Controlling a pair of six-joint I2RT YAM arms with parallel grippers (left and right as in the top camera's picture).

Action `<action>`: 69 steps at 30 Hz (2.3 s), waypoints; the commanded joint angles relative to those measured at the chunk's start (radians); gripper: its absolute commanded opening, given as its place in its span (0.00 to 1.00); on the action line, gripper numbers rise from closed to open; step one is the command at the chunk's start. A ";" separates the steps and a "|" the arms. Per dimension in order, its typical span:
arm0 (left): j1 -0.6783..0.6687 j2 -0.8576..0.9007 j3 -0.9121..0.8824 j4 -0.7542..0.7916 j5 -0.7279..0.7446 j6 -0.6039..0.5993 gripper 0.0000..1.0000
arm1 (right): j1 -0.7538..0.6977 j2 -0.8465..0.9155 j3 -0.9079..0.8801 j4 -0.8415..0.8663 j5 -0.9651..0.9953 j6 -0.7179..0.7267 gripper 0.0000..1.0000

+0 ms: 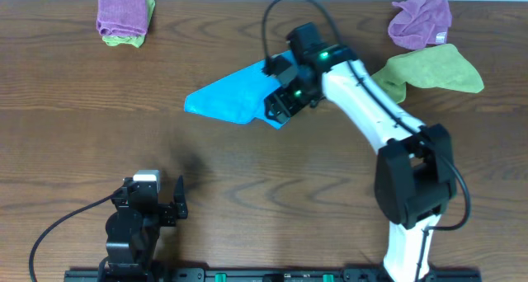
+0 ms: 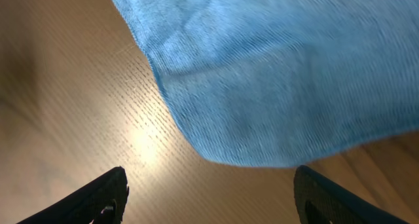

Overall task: Fold the cloth
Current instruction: 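Drag the blue cloth with the right gripper to the table center, then lift the blue cloth with the right gripper and lay it flat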

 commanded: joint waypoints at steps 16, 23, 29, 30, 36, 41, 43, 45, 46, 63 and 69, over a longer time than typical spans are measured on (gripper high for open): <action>0.006 -0.005 -0.013 0.003 -0.006 -0.008 0.95 | 0.109 0.104 0.003 -0.032 0.273 -0.109 0.80; 0.006 -0.006 -0.013 0.003 -0.006 -0.008 0.95 | 0.118 0.140 0.003 0.013 0.325 -0.109 0.73; 0.006 -0.005 -0.013 0.003 -0.006 -0.008 0.96 | 0.118 0.153 0.003 0.031 0.380 -0.086 0.23; 0.006 -0.005 -0.013 0.003 -0.006 -0.008 0.96 | 0.118 0.153 0.003 0.038 0.392 -0.081 0.08; 0.006 -0.006 -0.013 0.003 -0.006 -0.008 0.95 | 0.118 0.146 0.063 0.001 0.460 -0.041 0.01; 0.006 -0.005 -0.013 0.003 -0.006 -0.008 0.95 | 0.117 0.139 0.279 -0.146 0.492 -0.041 0.01; 0.006 -0.006 -0.013 0.003 -0.006 -0.008 0.95 | 0.117 0.138 0.403 -0.213 0.492 -0.043 0.01; 0.006 -0.005 -0.013 0.003 -0.006 -0.008 0.95 | 0.117 0.138 0.484 -0.253 0.502 -0.046 0.02; 0.006 -0.006 -0.013 0.003 -0.006 -0.008 0.95 | 0.117 0.138 0.504 -0.262 0.507 -0.045 0.06; 0.006 -0.005 -0.013 0.003 -0.006 -0.008 0.96 | 0.119 0.126 0.602 -0.250 0.517 -0.045 0.01; 0.006 -0.005 -0.013 0.003 -0.006 -0.008 0.95 | 0.139 0.126 0.709 -0.195 0.501 -0.044 0.01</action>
